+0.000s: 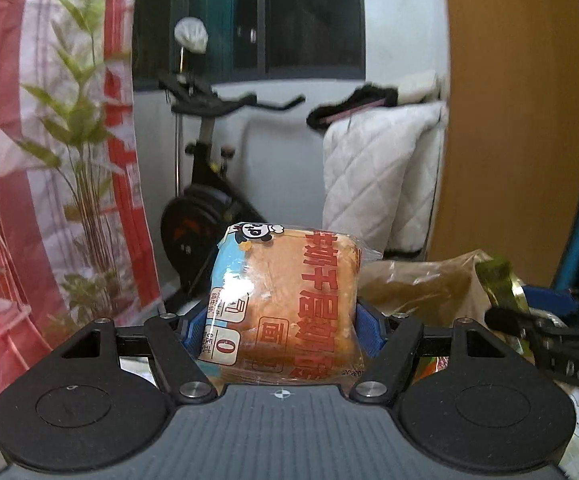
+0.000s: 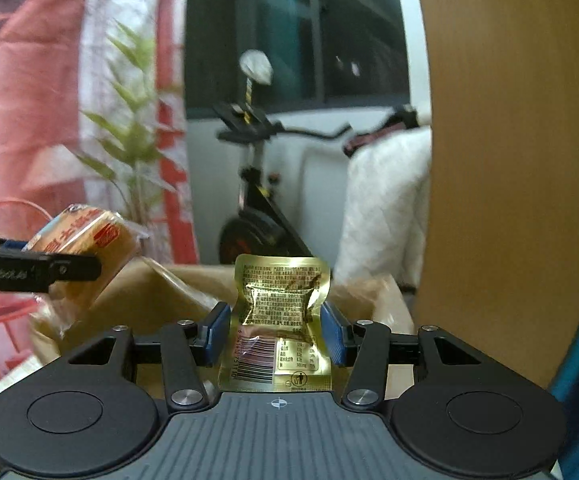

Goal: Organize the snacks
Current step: 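Carry both packets over the box and open both grippers to drop them, then withdraw both open grippers from the box back to the snack pile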

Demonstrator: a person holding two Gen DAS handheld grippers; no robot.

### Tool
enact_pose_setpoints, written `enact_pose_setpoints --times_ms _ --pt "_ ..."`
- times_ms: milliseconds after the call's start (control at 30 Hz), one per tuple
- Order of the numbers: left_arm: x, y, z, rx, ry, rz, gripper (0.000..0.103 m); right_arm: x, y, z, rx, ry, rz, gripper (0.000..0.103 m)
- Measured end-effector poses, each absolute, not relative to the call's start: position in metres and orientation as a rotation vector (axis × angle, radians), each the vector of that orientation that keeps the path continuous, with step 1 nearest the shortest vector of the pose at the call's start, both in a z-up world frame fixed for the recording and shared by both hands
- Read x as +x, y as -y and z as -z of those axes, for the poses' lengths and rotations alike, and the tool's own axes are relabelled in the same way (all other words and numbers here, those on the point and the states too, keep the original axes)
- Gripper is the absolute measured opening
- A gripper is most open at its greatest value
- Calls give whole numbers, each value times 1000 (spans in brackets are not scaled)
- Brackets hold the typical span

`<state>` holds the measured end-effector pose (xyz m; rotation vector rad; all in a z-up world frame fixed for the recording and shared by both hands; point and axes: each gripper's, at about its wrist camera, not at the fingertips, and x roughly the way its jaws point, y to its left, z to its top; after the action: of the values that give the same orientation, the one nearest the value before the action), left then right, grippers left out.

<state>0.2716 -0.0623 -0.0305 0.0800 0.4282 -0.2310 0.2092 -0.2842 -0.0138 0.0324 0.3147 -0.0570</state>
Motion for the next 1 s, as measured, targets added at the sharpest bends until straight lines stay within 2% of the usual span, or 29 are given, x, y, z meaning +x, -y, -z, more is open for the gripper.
enact_pose_setpoints --times_ms 133,233,367,533,733,1000 --pt "282 64 44 40 -488 269 74 209 284 34 35 -358 64 54" --pt "275 55 51 16 -480 264 75 198 286 39 50 -353 76 69" --pt "261 44 44 -1 -456 284 75 178 291 38 75 -329 73 72" --pt "227 36 33 37 -406 326 75 146 294 33 107 -299 52 84" --pt "193 18 26 27 -406 260 75 107 296 35 164 -289 23 92" --pt "149 -5 39 -5 -404 266 75 63 286 47 158 -282 24 93"
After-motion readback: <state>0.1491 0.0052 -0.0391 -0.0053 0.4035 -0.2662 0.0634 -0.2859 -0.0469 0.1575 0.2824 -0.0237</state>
